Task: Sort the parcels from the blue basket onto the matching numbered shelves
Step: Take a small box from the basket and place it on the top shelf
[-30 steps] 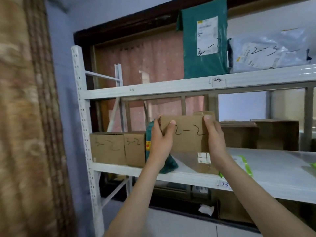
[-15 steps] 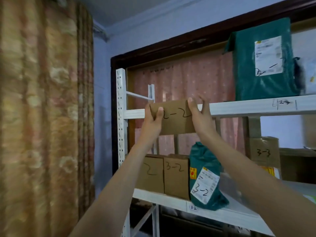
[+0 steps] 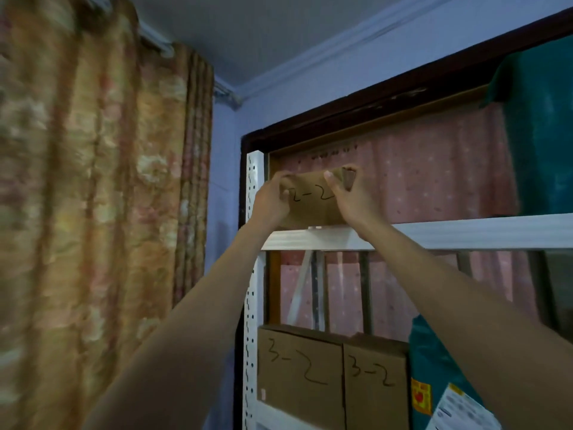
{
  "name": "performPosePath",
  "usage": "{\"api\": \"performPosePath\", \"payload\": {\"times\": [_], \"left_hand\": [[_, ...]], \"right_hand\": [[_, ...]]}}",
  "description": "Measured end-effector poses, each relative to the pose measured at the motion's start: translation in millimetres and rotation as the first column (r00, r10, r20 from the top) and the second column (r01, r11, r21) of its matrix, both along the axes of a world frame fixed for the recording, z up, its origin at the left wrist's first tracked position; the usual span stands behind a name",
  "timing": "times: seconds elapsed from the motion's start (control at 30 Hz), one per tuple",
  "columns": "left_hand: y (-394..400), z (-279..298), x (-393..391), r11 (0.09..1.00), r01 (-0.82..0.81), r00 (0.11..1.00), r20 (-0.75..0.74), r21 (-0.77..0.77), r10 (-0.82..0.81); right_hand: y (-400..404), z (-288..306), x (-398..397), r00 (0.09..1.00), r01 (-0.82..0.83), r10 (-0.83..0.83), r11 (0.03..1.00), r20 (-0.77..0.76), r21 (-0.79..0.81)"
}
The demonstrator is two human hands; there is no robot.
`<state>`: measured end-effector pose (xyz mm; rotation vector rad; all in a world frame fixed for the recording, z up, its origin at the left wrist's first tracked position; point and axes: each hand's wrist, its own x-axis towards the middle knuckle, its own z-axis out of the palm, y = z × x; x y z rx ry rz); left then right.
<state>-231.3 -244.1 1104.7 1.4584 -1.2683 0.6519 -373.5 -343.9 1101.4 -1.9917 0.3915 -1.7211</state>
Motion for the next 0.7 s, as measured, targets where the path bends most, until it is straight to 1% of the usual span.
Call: {"api": "performPosePath", "payload": {"times": [0.1,0.23,0.37,0.47,0.57,0.63,0.7], "left_hand": [[-12.2,3.9,25.1,0.995,-0.045,0.998,0.048,0.088,0.041],[-30.5,9.3,62.5,0.985,-0.121,0.989,0.102,0.124,0.109],[-45.4,7.6,102.3,0.967,-0.197,0.965,0.206,0.158,0.163],[-46.6,9.7,120.6,0.951,-0.246,0.953,0.229,0.189,0.201],[-47.9,11.4,135.8,0.929,-0.278,0.946,0.235,0.244,0.221],[-49.4,11.6,144.5,0.919,-0.286,0.945,0.240,0.272,0.223],[-52.4,11.2,149.1,0.915,-0.297,0.940,0.254,0.275,0.229]], "right_hand": [[-18.0,5.7,24.4,0.996,0.056,-0.054,0.998,-0.073,0.035],[-32.5,11.0,54.6,0.989,0.073,-0.067,0.997,-0.129,0.039],[-42.6,13.8,80.7,0.980,0.096,-0.086,0.994,-0.178,0.046],[-43.3,11.1,96.2,0.938,0.158,-0.131,0.986,-0.320,0.061],[-45.8,5.0,111.6,0.874,0.230,-0.197,0.973,-0.445,0.022],[-46.8,2.6,118.8,0.832,0.277,-0.255,0.961,-0.493,-0.030],[-46.8,2.4,122.7,0.808,0.311,-0.301,0.948,-0.506,-0.067]]}}
